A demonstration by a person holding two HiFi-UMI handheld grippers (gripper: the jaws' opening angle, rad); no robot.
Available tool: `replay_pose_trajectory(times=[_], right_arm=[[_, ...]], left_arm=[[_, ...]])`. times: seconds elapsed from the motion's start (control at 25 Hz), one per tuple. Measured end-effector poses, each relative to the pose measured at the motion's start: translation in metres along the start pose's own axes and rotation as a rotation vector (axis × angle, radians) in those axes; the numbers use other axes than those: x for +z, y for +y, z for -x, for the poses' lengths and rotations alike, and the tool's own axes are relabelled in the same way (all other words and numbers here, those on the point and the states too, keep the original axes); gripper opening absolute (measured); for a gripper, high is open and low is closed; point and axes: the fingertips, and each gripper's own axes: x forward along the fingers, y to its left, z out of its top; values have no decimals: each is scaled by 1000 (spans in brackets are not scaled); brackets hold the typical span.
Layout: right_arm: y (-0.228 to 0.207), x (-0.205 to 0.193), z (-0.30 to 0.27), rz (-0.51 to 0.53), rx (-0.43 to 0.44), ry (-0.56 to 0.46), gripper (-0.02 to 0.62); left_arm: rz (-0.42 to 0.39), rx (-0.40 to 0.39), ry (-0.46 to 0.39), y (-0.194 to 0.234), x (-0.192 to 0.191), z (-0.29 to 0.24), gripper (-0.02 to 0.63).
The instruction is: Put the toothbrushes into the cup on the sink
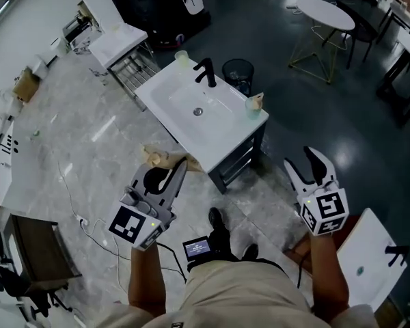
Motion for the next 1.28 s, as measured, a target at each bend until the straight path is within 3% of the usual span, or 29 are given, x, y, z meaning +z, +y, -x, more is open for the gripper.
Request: replay_pose_trajectory(times=[0.24, 0.48, 0.68, 1.0, 1.28], right_arm=[[13, 1, 36, -30, 10, -18, 238], [49, 3, 37, -12, -10, 3, 236], [106, 18, 4, -11, -68, 12, 233], [235, 87, -74, -1, -150, -40, 224], [329, 115, -115, 6, -195, -21, 221]], left_arm=[[-30, 35, 4, -4, 12, 38, 31], [-45, 43, -21, 27, 11, 75, 31], [-40, 47, -37, 99, -3, 139, 31], [-24, 4, -61, 244, -38, 231, 31], [-2, -76, -86, 316, -52, 280, 31]])
